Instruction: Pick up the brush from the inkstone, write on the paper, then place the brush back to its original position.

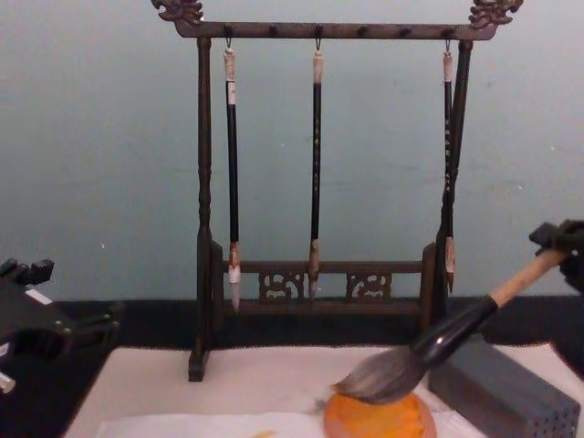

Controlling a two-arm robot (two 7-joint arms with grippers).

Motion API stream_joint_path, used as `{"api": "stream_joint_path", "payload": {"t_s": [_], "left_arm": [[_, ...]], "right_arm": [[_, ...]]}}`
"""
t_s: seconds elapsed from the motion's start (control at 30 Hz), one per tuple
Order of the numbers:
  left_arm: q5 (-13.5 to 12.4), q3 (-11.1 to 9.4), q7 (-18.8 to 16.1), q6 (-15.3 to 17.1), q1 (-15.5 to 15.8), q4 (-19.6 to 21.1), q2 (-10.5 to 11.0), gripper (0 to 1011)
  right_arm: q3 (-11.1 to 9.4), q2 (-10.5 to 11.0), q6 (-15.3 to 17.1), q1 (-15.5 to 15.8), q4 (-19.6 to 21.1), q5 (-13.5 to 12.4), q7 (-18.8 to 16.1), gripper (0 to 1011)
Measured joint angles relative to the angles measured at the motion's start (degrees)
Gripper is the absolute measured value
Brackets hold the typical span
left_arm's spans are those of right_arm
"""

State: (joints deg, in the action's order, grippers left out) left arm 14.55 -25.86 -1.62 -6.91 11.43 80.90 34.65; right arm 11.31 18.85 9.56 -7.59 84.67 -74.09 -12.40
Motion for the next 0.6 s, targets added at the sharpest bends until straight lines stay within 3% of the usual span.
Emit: {"api": "stream_joint_path", "payload": {"t_s": [0.6], "left_arm": [[0.0, 0.0, 0.0, 0.0, 0.0, 0.0, 0.0, 1001]], "right_arm": [[3.25, -0.03, -1.64, -4.29, -7.34, -1.31, 0.49, 176]]}}
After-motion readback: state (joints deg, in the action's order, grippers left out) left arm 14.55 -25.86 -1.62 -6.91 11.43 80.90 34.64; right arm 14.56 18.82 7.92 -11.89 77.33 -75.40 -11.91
